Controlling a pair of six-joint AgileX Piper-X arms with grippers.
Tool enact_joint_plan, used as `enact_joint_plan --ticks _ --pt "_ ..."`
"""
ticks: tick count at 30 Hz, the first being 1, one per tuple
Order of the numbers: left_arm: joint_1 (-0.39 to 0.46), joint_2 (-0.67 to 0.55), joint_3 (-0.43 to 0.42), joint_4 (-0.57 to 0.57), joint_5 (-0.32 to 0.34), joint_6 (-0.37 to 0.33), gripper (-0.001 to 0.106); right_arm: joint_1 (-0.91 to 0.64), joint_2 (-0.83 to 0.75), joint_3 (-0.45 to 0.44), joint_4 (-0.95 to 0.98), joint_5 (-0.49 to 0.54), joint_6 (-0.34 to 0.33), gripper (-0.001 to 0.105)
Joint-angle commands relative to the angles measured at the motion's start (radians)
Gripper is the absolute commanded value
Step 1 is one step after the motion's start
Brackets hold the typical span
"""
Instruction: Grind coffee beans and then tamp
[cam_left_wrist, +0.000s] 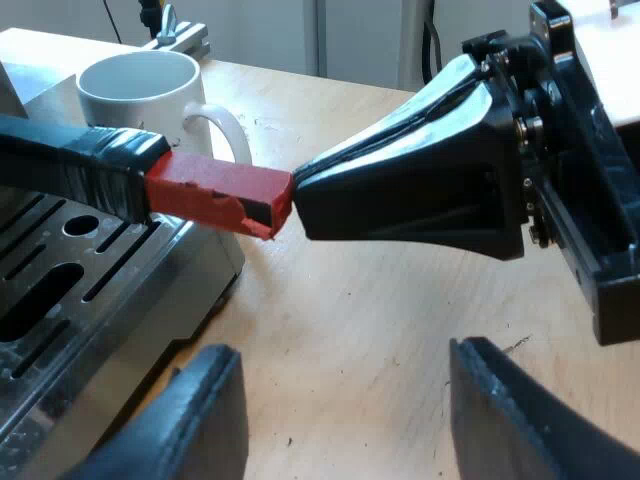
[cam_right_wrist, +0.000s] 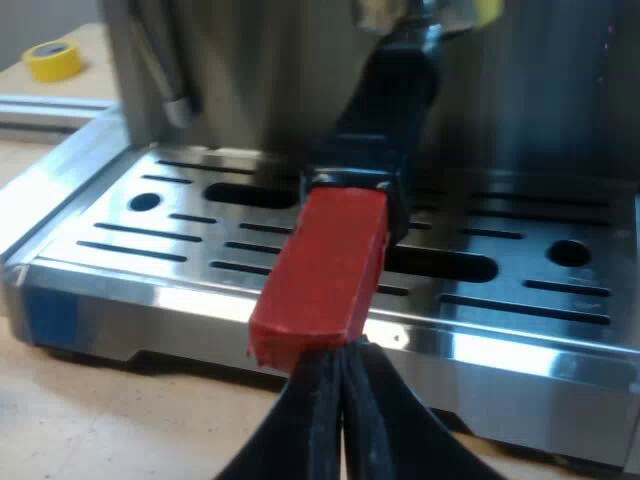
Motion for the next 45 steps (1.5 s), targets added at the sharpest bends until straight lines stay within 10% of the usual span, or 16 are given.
enact_joint_plan --ticks 1,20,33,40,45 --pt "-0.001 0.003 -0.003 -0.016 0.014 -0.024 0.048 -0.015 -0.002 -0.004 -0.014 0.044 -0.004 0.004" --pt "-0.001 0.003 -0.003 -0.023 0.014 -0.029 0.048 -0.007 0.004 -0.004 -0.005 0.04 -0.004 0.004" --pt "-0.001 -0.089 -0.003 -0.018 0.014 -0.029 0.049 0.149 -0.072 -0.004 0.207 0.126 0.133 0.004" --pt "-0.001 -0.203 -0.003 0.04 0.007 -0.029 0.058 0.152 -0.214 -0.079 0.446 0.149 0.133 0.045" --pt "-0.001 -0.235 -0.003 0.063 0.007 -0.029 0.058 0.149 -0.225 -0.167 0.588 0.146 0.162 0.052"
